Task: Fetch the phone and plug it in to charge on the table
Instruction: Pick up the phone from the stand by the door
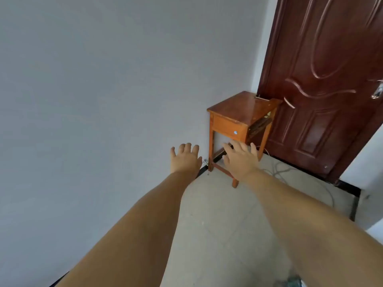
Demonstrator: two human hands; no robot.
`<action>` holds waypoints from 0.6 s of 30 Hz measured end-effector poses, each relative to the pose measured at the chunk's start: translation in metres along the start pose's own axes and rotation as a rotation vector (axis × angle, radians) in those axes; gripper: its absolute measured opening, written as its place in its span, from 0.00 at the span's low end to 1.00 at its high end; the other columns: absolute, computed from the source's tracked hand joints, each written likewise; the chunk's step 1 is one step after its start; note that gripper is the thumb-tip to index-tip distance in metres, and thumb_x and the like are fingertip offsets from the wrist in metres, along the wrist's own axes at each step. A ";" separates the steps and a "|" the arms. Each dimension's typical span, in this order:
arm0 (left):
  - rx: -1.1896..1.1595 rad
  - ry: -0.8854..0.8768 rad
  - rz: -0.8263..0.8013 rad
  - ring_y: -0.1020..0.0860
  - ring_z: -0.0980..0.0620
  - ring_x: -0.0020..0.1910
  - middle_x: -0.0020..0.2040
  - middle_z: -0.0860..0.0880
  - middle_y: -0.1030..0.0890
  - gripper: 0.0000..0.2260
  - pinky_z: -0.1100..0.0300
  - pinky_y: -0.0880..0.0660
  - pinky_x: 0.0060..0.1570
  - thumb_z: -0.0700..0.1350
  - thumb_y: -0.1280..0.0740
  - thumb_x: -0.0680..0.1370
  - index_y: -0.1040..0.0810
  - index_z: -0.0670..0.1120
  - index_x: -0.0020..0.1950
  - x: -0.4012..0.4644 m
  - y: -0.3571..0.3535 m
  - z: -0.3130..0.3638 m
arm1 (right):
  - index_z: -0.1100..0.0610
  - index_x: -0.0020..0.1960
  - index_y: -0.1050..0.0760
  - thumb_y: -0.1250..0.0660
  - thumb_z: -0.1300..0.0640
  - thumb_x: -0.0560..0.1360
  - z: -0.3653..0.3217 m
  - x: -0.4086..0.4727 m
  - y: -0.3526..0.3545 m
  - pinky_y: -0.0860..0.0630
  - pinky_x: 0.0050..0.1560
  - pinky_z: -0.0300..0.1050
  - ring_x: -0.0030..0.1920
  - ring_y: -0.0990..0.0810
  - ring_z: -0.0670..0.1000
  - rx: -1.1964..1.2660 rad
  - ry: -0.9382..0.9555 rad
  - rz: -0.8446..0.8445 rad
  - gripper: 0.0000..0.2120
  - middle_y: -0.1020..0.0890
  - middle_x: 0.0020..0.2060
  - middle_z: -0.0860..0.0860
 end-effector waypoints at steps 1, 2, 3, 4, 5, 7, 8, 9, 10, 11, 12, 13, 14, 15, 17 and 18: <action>0.004 0.011 -0.012 0.41 0.45 0.72 0.72 0.45 0.35 0.20 0.42 0.48 0.70 0.52 0.48 0.81 0.39 0.48 0.71 0.011 -0.005 0.009 | 0.49 0.71 0.37 0.46 0.49 0.78 0.012 0.006 -0.001 0.47 0.70 0.62 0.69 0.34 0.53 -0.012 -0.009 -0.012 0.22 0.29 0.68 0.51; 0.004 0.021 -0.009 0.41 0.45 0.72 0.72 0.45 0.35 0.20 0.42 0.48 0.70 0.52 0.48 0.81 0.39 0.48 0.72 0.023 -0.011 0.019 | 0.49 0.71 0.38 0.46 0.49 0.78 0.024 0.014 -0.005 0.47 0.71 0.62 0.69 0.34 0.53 -0.020 -0.012 -0.019 0.22 0.29 0.67 0.51; 0.002 0.026 -0.027 0.41 0.45 0.72 0.72 0.45 0.35 0.20 0.43 0.48 0.71 0.52 0.48 0.81 0.40 0.48 0.72 0.036 -0.018 0.029 | 0.49 0.72 0.39 0.46 0.48 0.79 0.038 0.023 -0.012 0.47 0.71 0.62 0.69 0.35 0.53 -0.028 -0.004 -0.033 0.22 0.30 0.68 0.51; -0.003 0.030 -0.045 0.41 0.45 0.72 0.72 0.45 0.35 0.20 0.42 0.48 0.71 0.52 0.48 0.81 0.40 0.48 0.72 0.048 -0.024 0.038 | 0.49 0.72 0.39 0.47 0.48 0.79 0.052 0.030 -0.017 0.47 0.71 0.62 0.69 0.35 0.53 -0.036 0.001 -0.056 0.22 0.30 0.68 0.51; -0.013 0.035 -0.059 0.41 0.45 0.72 0.72 0.45 0.35 0.20 0.42 0.48 0.71 0.52 0.48 0.81 0.40 0.48 0.72 0.065 -0.032 0.051 | 0.49 0.72 0.39 0.46 0.48 0.79 0.069 0.041 -0.024 0.47 0.71 0.62 0.69 0.35 0.53 -0.041 0.008 -0.073 0.22 0.30 0.68 0.51; -0.036 0.045 -0.072 0.40 0.45 0.71 0.71 0.45 0.35 0.20 0.42 0.48 0.71 0.52 0.46 0.80 0.39 0.47 0.71 0.093 -0.043 0.072 | 0.50 0.72 0.38 0.45 0.49 0.78 0.097 0.059 -0.034 0.46 0.70 0.62 0.70 0.35 0.53 -0.066 0.029 -0.087 0.22 0.30 0.68 0.52; -0.046 0.053 -0.072 0.40 0.45 0.71 0.71 0.45 0.34 0.20 0.42 0.48 0.71 0.52 0.46 0.80 0.39 0.47 0.71 0.110 -0.048 0.083 | 0.50 0.72 0.37 0.45 0.49 0.78 0.113 0.070 -0.038 0.46 0.70 0.62 0.70 0.35 0.53 -0.070 0.029 -0.088 0.22 0.29 0.68 0.52; -0.047 0.051 -0.071 0.40 0.45 0.71 0.71 0.45 0.34 0.20 0.42 0.48 0.71 0.51 0.46 0.80 0.38 0.47 0.71 0.124 -0.053 0.091 | 0.50 0.71 0.37 0.44 0.49 0.78 0.126 0.079 -0.043 0.45 0.70 0.62 0.70 0.35 0.53 -0.069 0.023 -0.094 0.22 0.29 0.68 0.53; -0.045 0.048 -0.080 0.39 0.45 0.71 0.70 0.45 0.34 0.19 0.42 0.47 0.71 0.51 0.47 0.81 0.38 0.47 0.71 0.140 -0.058 0.102 | 0.50 0.71 0.37 0.44 0.49 0.78 0.141 0.090 -0.048 0.44 0.70 0.63 0.70 0.34 0.53 -0.062 0.015 -0.113 0.22 0.29 0.67 0.53; -0.049 0.047 -0.087 0.39 0.45 0.71 0.70 0.45 0.34 0.19 0.42 0.47 0.71 0.51 0.47 0.81 0.38 0.47 0.71 0.152 -0.062 0.109 | 0.50 0.71 0.37 0.44 0.49 0.78 0.152 0.099 -0.053 0.43 0.69 0.63 0.69 0.34 0.53 -0.055 0.007 -0.126 0.22 0.29 0.67 0.53; -0.045 0.041 -0.092 0.39 0.45 0.71 0.71 0.45 0.34 0.19 0.42 0.47 0.71 0.51 0.48 0.81 0.38 0.47 0.71 0.168 -0.068 0.117 | 0.50 0.71 0.37 0.44 0.49 0.78 0.167 0.110 -0.060 0.42 0.69 0.63 0.69 0.34 0.53 -0.056 0.003 -0.136 0.22 0.29 0.67 0.53; -0.045 0.041 -0.099 0.39 0.44 0.71 0.71 0.45 0.34 0.20 0.42 0.47 0.71 0.51 0.48 0.81 0.38 0.47 0.71 0.184 -0.073 0.123 | 0.50 0.71 0.38 0.45 0.49 0.78 0.178 0.123 -0.066 0.41 0.69 0.63 0.69 0.34 0.53 -0.058 0.002 -0.142 0.22 0.29 0.67 0.52; -0.042 0.043 -0.101 0.39 0.44 0.71 0.71 0.45 0.34 0.20 0.42 0.47 0.71 0.51 0.48 0.81 0.39 0.47 0.71 0.196 -0.076 0.126 | 0.49 0.71 0.38 0.44 0.49 0.78 0.185 0.131 -0.070 0.41 0.68 0.63 0.69 0.33 0.53 -0.061 0.007 -0.141 0.21 0.29 0.67 0.52; -0.041 0.040 -0.104 0.39 0.44 0.71 0.71 0.45 0.34 0.19 0.42 0.47 0.71 0.51 0.48 0.81 0.39 0.47 0.71 0.217 -0.082 0.133 | 0.49 0.71 0.37 0.44 0.49 0.78 0.199 0.147 -0.077 0.40 0.68 0.63 0.68 0.32 0.53 -0.056 0.005 -0.136 0.21 0.28 0.66 0.52; -0.037 0.046 -0.114 0.40 0.44 0.71 0.72 0.45 0.35 0.20 0.42 0.47 0.71 0.52 0.48 0.81 0.39 0.48 0.71 0.252 -0.093 0.143 | 0.49 0.71 0.37 0.44 0.49 0.78 0.218 0.176 -0.088 0.40 0.68 0.64 0.67 0.31 0.54 -0.045 -0.007 -0.143 0.21 0.27 0.65 0.52; -0.037 0.039 -0.115 0.40 0.44 0.72 0.72 0.45 0.35 0.20 0.42 0.47 0.72 0.53 0.48 0.81 0.39 0.48 0.72 0.274 -0.101 0.149 | 0.49 0.71 0.38 0.45 0.49 0.79 0.231 0.194 -0.096 0.41 0.68 0.64 0.67 0.32 0.54 -0.043 -0.012 -0.152 0.22 0.28 0.65 0.52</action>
Point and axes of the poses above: each hand's wrist, its own x-axis towards the middle knuckle, its own y-axis out of the back of the hand, z = x × y, the point moved 1 cm from there along x, towards the middle knuckle
